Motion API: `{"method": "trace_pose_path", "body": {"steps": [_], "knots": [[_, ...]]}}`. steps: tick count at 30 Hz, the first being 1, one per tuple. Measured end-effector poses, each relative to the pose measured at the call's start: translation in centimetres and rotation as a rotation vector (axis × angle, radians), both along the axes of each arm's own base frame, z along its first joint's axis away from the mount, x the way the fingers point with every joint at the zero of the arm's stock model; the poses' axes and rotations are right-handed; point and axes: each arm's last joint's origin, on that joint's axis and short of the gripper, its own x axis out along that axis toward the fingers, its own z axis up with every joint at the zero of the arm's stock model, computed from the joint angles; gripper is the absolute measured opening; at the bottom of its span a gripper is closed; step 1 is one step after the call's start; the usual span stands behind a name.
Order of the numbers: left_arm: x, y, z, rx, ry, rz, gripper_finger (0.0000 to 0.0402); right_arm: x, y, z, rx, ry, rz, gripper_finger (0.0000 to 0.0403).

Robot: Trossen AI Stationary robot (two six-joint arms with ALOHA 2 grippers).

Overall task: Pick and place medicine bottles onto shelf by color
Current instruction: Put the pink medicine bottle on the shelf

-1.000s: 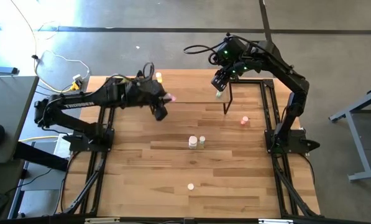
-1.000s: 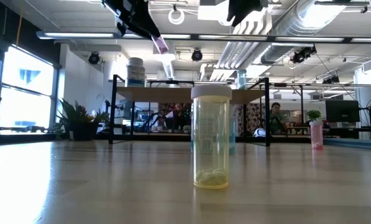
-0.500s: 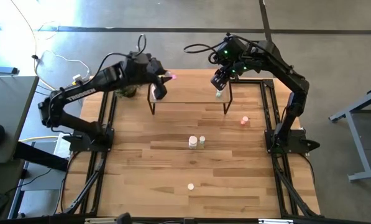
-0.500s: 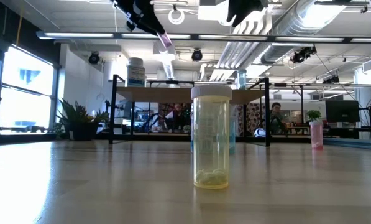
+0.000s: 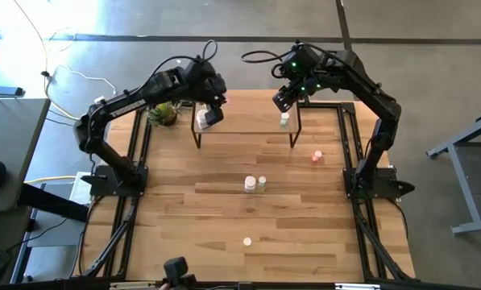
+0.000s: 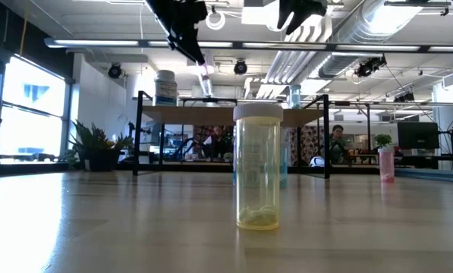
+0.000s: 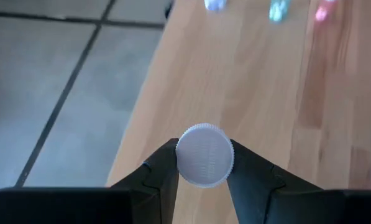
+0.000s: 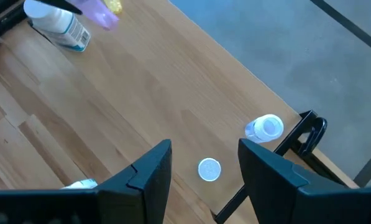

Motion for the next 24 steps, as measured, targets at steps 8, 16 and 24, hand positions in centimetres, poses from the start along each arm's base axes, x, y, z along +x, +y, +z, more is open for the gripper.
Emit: {"method": "trace_pose_path", "body": {"steps": [8,16,24], "knots": [[1.0,0.7,-2.5,-0.055,0.167,-0.067,0.0108,0.0,0.0,0.0,0.019,-0.016,-0.035,0.0177],[1.4,0.9,-3.7,-0.105,0.199,-0.134,0.0108,0.0,0.0,0.0,0.019,-0.016,-0.036,0.0177],[2.1,1.2,-4.7,-0.126,0.215,-0.165,0.0108,0.0,0.0,0.0,0.019,-0.016,-0.035,0.0177]]}}
